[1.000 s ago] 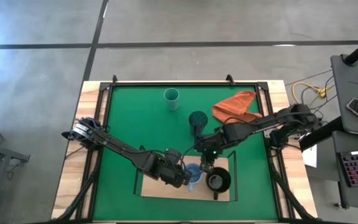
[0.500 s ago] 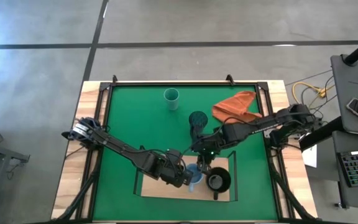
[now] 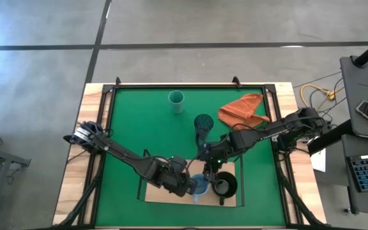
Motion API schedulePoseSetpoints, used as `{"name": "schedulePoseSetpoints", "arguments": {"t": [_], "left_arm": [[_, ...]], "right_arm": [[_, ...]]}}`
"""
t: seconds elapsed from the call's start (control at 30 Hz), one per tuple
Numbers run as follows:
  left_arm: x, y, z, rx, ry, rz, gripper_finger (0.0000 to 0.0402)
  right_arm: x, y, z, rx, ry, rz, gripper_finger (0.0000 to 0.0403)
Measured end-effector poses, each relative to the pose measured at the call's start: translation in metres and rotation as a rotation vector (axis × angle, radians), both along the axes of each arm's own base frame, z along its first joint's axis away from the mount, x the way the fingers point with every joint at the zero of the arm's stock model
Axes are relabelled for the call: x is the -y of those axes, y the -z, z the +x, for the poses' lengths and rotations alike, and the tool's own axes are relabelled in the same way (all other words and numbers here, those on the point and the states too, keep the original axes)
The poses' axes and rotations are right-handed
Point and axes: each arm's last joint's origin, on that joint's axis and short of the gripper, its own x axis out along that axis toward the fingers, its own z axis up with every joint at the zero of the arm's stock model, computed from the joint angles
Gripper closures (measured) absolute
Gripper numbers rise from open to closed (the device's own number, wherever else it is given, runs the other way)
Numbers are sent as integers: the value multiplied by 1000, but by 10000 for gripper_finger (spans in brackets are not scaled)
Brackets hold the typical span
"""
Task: Stack small to large cups/mugs on shelf
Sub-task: Put the blue mug on the shelf, then put the green cup on the shelf
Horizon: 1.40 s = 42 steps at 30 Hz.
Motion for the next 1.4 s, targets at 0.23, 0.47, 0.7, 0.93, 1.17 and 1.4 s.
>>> {"name": "schedulePoseSetpoints", "arguments": {"t": [0.23,0.47,0.7,0.93,1.17,1.4], "left_arm": [[6,0,-3,-9,19,-26,397],[16,-1,-6,8,20,-64,397],[17,-1,-6,16,19,-68,397],[17,-2,-6,20,22,-64,397],[16,-5,-10,-16,35,-28,397],[-5,-31,-30,-63,-29,104,396]], "right_arm": [[2,0,1,9,42,-45,394],[2,0,1,9,44,-49,394],[2,0,1,9,44,-52,394],[3,1,-1,-1,49,-74,394],[8,-7,-6,30,46,-146,394],[31,-51,-21,204,119,-191,383]]}}
